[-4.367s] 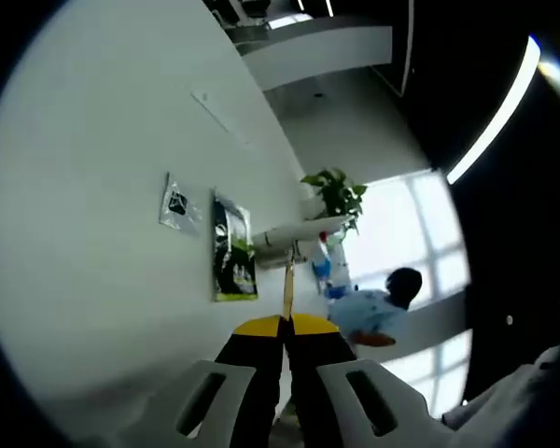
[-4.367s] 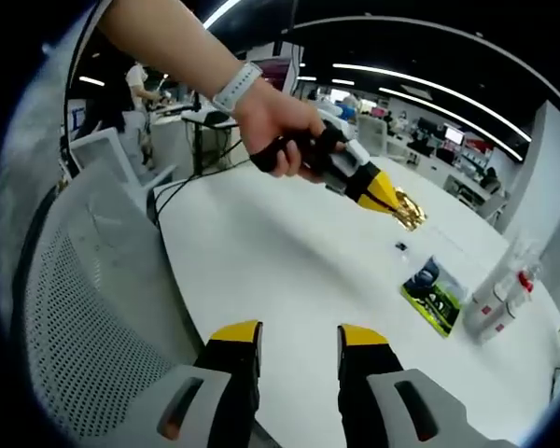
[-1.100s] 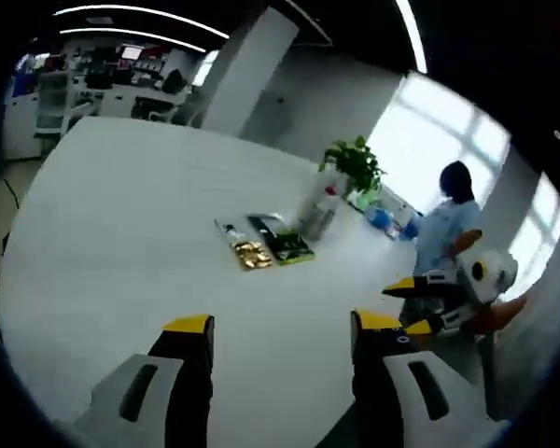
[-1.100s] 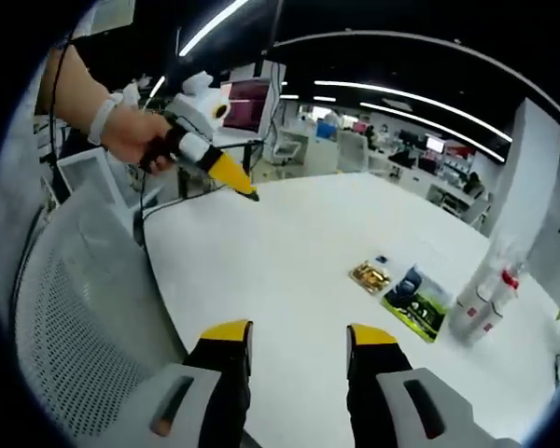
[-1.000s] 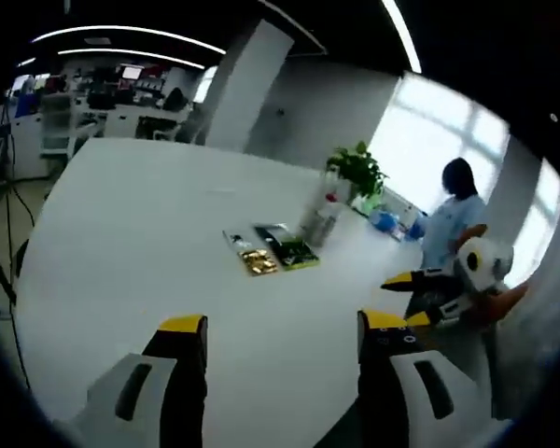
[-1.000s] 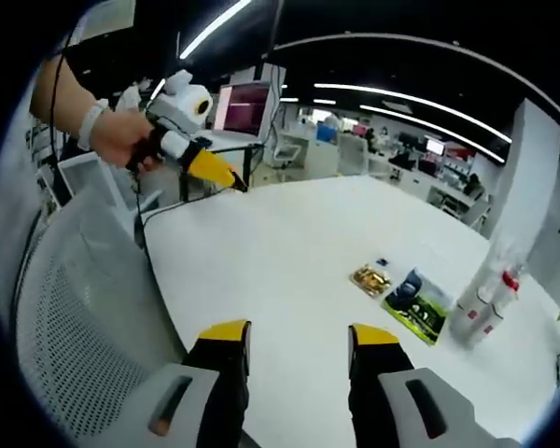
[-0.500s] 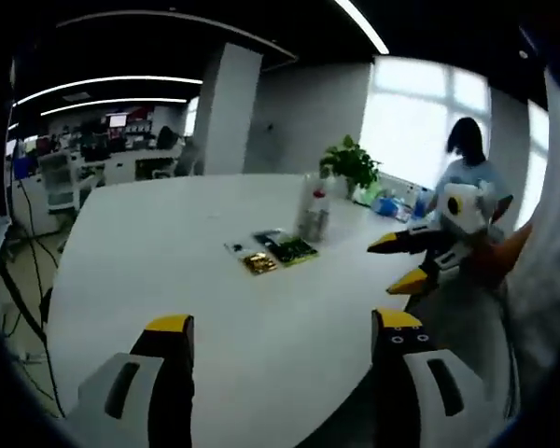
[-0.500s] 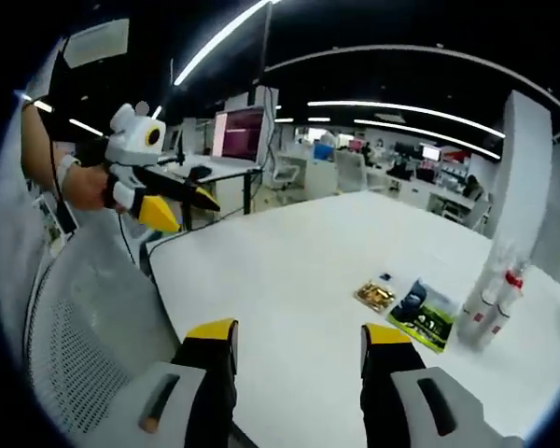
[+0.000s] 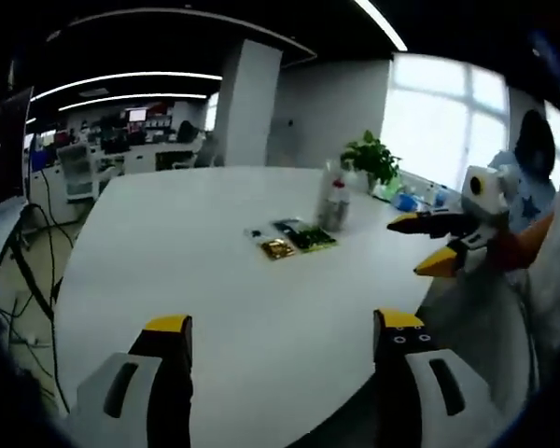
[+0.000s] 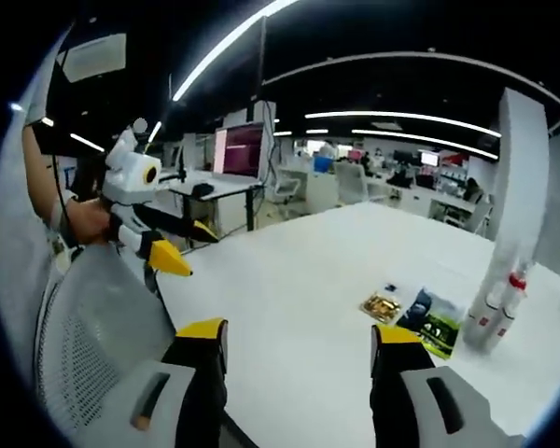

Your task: Arrange the skincare products in the storage area until every visible bottle or jar stands upright without overlapping.

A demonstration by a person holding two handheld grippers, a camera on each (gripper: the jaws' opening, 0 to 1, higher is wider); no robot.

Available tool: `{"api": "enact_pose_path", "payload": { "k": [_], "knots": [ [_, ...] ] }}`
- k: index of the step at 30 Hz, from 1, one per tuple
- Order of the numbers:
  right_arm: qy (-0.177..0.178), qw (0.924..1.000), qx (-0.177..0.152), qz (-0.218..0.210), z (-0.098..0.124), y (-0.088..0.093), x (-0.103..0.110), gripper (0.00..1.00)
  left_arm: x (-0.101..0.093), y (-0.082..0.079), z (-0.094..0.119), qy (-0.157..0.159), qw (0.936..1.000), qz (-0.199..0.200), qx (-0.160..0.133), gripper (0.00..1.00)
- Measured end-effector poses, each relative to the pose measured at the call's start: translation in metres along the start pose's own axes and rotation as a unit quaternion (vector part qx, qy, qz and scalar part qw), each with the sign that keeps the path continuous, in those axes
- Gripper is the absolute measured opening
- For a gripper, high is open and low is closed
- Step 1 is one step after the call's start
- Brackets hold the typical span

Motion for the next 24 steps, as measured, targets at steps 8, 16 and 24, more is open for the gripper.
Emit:
{"api": "enact_pose_path", "payload": {
  "k": [8,16,24],
  "knots": [
    [-0.016,0.9997,0.018,0.006,-0.006,0.005,0.007,0.66,-0.02,0.0,-0.009,0.012,0.9973,-0.069,0.022,0.74],
    [-0.016,0.9996,0.024,0.009,-0.008,0.007,0.006,0.67,-0.013,0.007,-0.011,-0.007,0.998,-0.061,0.014,0.76],
    [-0.022,0.9992,0.012,0.032,-0.009,0.004,0.011,0.75,-0.015,-0.011,-0.005,0.006,0.9977,-0.001,-0.067,0.86]
  ]
}}
Point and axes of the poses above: the point that each gripper's makers call its tool centre point, and the gripper's own axes: z roughly backward along the fingers, x roughly to its left, y roughly out of its underside, the point moved 5 cm from there along z, roughly backward along the fingers, and after that the axes turned 9 degrees about -z, right-handed, at the moved point
